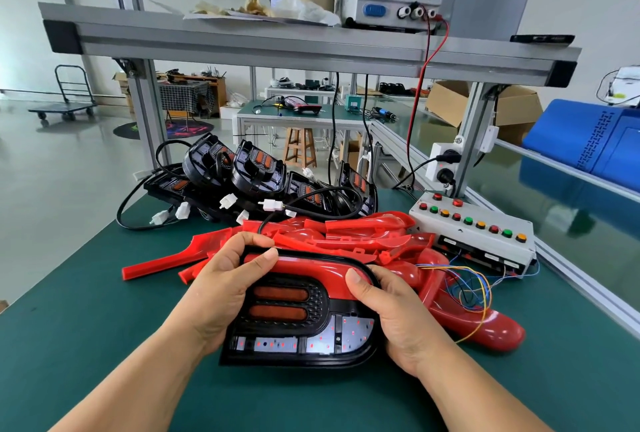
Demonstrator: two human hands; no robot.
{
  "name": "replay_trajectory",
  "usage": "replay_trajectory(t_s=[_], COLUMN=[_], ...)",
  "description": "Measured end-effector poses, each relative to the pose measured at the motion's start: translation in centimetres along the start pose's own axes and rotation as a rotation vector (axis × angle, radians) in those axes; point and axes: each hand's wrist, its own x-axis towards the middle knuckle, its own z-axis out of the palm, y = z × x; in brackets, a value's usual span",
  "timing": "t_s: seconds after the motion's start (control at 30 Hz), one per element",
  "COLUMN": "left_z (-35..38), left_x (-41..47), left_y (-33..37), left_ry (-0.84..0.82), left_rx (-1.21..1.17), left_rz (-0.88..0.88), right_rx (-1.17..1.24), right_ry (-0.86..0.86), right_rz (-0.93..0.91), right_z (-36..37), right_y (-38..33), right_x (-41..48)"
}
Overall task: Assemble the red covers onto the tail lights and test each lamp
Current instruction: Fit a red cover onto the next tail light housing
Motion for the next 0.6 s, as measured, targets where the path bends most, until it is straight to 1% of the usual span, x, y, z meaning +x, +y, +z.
replay_trajectory(t_s=[0.23,0.47,0.6], left_z=[-0.28,-0.14,-0.16], left_x=[0.24,0.37,0.39], left_y=[-0.06,-0.07,-0.14], left_ry=[0.008,0.007,0.002], left_rx=[0.004,0.004,0.003], left_rz=[-0.003,0.027,0.049], right_rx=[0.021,0.096,0.071], right_ry=[0.01,0.043,0.041], right_rz=[0.011,0.0,-0.011], right_z=[-0.12,-0.16,-0.14], right_y=[0.12,0.04,0.03], right_x=[0.0,-0.12,-0.2])
